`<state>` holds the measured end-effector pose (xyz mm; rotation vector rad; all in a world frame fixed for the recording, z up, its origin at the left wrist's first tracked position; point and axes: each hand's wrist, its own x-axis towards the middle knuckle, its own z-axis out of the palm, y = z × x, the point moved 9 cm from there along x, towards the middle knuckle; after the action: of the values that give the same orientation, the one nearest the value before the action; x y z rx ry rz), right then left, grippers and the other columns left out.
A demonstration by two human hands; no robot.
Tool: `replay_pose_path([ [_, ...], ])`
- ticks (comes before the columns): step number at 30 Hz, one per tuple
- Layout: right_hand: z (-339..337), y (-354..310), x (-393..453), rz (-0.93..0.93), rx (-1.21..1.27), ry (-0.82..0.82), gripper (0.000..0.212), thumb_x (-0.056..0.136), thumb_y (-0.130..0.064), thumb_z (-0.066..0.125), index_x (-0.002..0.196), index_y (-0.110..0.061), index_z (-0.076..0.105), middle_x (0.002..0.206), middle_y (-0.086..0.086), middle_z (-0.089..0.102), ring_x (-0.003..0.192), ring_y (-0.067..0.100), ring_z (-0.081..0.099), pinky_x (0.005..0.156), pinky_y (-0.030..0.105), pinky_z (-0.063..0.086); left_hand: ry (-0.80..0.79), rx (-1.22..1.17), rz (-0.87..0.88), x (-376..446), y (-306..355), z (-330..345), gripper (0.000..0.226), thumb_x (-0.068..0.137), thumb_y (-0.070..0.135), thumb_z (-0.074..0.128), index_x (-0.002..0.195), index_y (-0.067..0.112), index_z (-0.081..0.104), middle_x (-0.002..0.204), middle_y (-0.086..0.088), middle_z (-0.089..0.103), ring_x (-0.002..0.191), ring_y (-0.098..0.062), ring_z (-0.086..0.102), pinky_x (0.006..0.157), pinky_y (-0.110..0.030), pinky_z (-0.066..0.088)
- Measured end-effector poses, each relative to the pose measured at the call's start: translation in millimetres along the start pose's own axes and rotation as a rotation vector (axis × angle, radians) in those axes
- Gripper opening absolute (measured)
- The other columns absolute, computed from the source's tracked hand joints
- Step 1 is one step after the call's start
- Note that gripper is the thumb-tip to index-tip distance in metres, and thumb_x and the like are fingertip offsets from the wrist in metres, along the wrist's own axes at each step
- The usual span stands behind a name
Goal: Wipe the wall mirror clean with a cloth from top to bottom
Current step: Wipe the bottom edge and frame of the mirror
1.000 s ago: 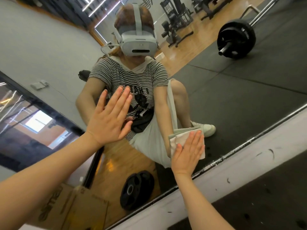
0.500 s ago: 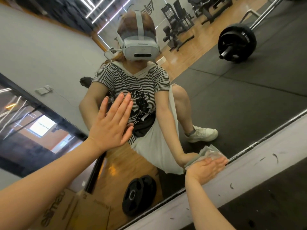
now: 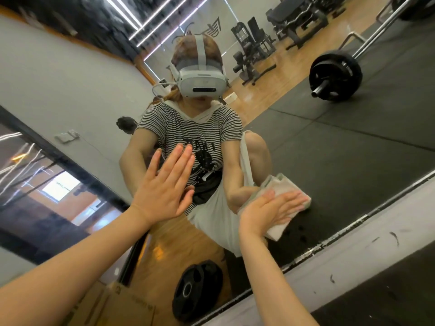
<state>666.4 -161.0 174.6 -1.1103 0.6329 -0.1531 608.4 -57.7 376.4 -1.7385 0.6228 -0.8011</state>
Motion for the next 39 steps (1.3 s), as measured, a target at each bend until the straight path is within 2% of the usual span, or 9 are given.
replay_pose_path([
  [5,15.6,-39.8,-4.7,0.070,0.015,-0.045,0.063,0.105,-0.022,0.032,0.153,-0.007,-0.005,0.161,0.010,-0.016,0.148,0.025,-0.015,0.116,0.035,-0.010,-0.007,-0.013,0.006,0.8,0.9,-1.3,0.074,0.094,0.038,0.038,0.152,-0.001,0.015,0.159,-0.019,0.019,0.145,-0.032,0.022,0.118,-0.053,0.007],
  [10,37.8,-94.4,-19.0,0.000,0.056,-0.226,0.069,0.104,-0.021,0.035,0.152,-0.009,-0.012,0.159,0.007,-0.025,0.146,0.022,-0.022,0.116,0.035,-0.012,-0.025,0.001,0.006,1.2,1.4,0.9,0.073,0.092,0.038,0.040,0.150,-0.003,0.023,0.155,-0.019,0.026,0.144,-0.033,0.024,0.117,-0.054,0.011],
  [16,46.9,-143.0,-33.6,-0.248,0.130,-0.355,0.067,0.103,-0.020,0.036,0.154,-0.010,-0.007,0.158,0.006,-0.026,0.145,0.017,-0.024,0.113,0.027,-0.016,-0.014,-0.019,0.015,0.2,1.1,0.9,0.076,0.092,0.039,0.040,0.152,-0.001,0.014,0.159,-0.018,0.015,0.148,-0.032,0.016,0.118,-0.054,0.009],
  [18,42.2,-138.0,-38.2,-0.405,0.019,-0.313,0.065,0.103,-0.024,0.033,0.154,-0.011,-0.004,0.160,0.008,-0.020,0.147,0.019,-0.020,0.113,0.028,-0.015,-0.014,-0.019,0.014,0.1,0.8,1.3,0.077,0.092,0.039,0.041,0.152,-0.001,0.015,0.160,-0.017,0.011,0.148,-0.031,0.015,0.118,-0.054,0.009],
  [22,34.1,-118.3,-41.1,-0.751,-0.289,-0.128,0.064,0.096,-0.037,0.029,0.153,-0.009,0.018,0.160,0.015,0.018,0.146,0.028,0.013,0.111,0.046,0.018,-0.007,-0.016,0.014,0.1,1.1,0.7,0.076,0.093,0.039,0.040,0.152,-0.002,0.016,0.161,-0.017,0.011,0.148,-0.032,0.016,0.118,-0.054,0.010],
  [29,21.1,-115.8,-31.9,-1.011,-0.351,-0.090,0.059,0.103,-0.045,0.016,0.149,-0.014,0.033,0.156,0.011,0.030,0.143,0.023,0.022,0.108,0.045,0.011,0.011,-0.039,0.014,-0.9,0.7,0.4,0.072,0.095,0.038,0.037,0.153,-0.001,0.015,0.159,-0.017,0.015,0.146,-0.033,0.020,0.118,-0.054,0.013],
  [33,10.5,-116.0,-20.1,-1.132,-0.329,-0.018,0.050,0.098,-0.034,0.035,0.142,-0.013,0.046,0.149,0.010,0.043,0.139,0.021,0.030,0.116,0.044,-0.001,0.013,-0.044,0.015,-0.7,1.0,-0.9,0.073,0.095,0.037,0.039,0.152,-0.002,0.016,0.159,-0.018,0.018,0.146,-0.033,0.022,0.118,-0.054,0.012],
  [35,19.1,-118.2,-22.4,-1.179,-0.344,-0.006,0.054,0.095,-0.032,0.039,0.143,-0.007,0.042,0.149,0.012,0.041,0.139,0.024,0.028,0.117,0.044,-0.009,0.008,-0.049,0.009,-0.6,0.8,-1.1,0.074,0.094,0.037,0.039,0.152,-0.002,0.015,0.159,-0.018,0.016,0.147,-0.033,0.019,0.118,-0.054,0.012],
  [39,48.4,-136.0,-40.0,-1.293,-0.437,-0.052,0.059,0.099,-0.034,0.028,0.146,0.002,0.021,0.154,0.016,0.025,0.141,0.031,0.020,0.117,0.044,-0.001,0.015,-0.045,0.010,-0.1,1.6,-0.5,0.075,0.093,0.037,0.040,0.152,-0.002,0.015,0.160,-0.018,0.012,0.148,-0.032,0.013,0.120,-0.053,0.006],
])
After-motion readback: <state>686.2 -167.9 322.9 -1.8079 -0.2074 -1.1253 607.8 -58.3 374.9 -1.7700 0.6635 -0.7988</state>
